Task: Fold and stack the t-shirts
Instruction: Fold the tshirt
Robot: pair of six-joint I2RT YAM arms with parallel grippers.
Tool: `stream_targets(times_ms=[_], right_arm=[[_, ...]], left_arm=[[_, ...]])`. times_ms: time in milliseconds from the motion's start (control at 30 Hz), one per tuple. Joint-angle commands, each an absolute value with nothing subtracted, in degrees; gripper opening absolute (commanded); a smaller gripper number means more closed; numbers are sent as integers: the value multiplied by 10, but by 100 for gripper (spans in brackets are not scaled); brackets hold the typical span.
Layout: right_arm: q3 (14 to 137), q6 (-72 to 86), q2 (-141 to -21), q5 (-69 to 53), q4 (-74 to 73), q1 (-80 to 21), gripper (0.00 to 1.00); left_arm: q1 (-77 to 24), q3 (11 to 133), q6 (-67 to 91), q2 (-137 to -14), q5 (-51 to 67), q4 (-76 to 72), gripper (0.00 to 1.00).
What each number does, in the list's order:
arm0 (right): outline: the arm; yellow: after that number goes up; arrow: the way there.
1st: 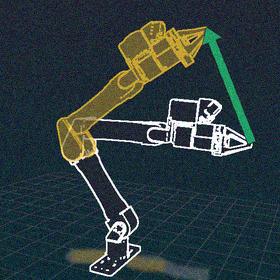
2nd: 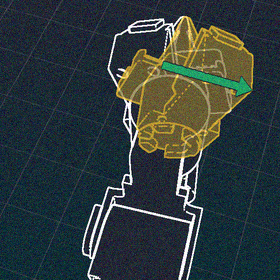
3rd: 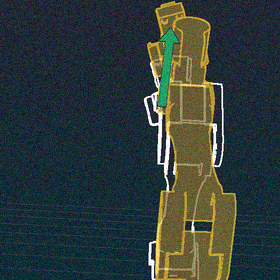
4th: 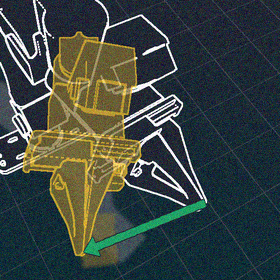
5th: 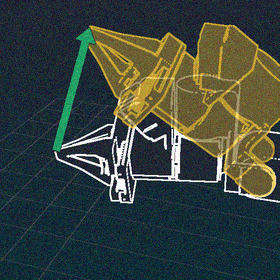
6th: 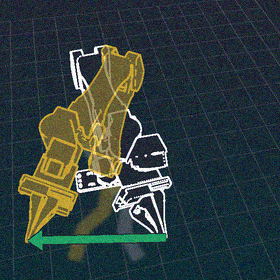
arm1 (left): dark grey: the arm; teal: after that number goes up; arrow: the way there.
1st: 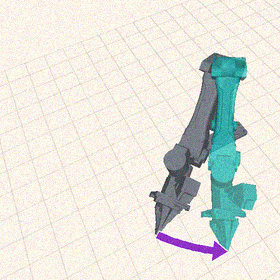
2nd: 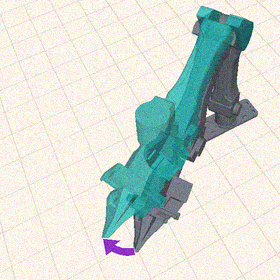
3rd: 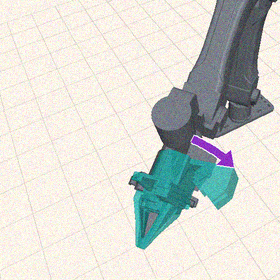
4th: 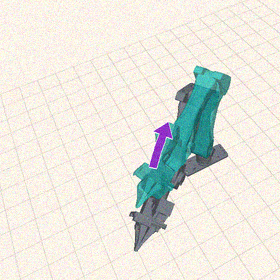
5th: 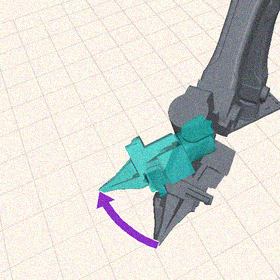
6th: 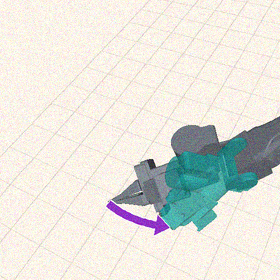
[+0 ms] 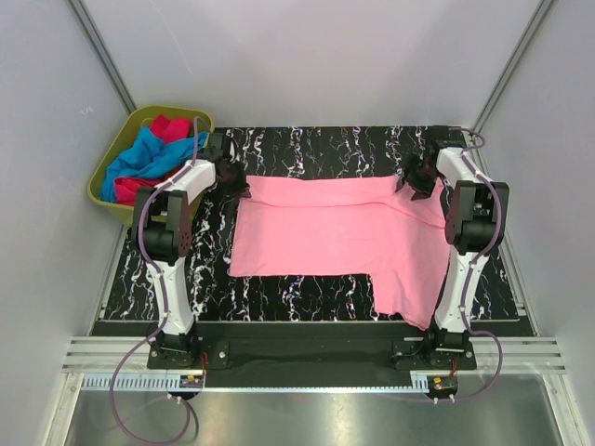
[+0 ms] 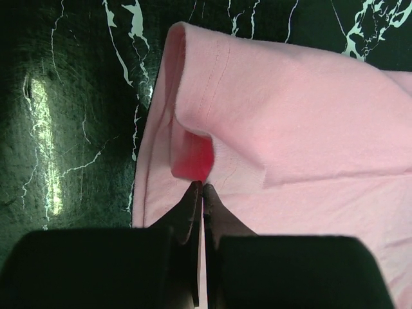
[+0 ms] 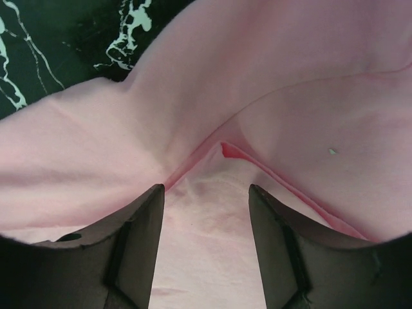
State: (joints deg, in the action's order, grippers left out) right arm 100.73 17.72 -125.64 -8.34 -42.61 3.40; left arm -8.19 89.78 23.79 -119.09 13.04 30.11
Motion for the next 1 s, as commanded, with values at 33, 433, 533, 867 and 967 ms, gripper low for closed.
stream_targets(times_ms=[33,433,533,867,967], right_arm=[[1029,251,-1258,-40,-438,31,60],[1085,327,-1303,-31,-453,31,50],[1084,327,-1308,-25,-456,31,50],[1088,323,-1300,-16,-459,31,3],[1088,309,-1277,-12,-472,31,0]], left_arm=[[-79,920,232,-1172,146,290,0],[-78,918,233,-1172,149,290,0],[-79,919,232,-1173,150,290,0],[-72,927,229,-1172,144,289,0],[-64,936,228,-1172,146,291,0]])
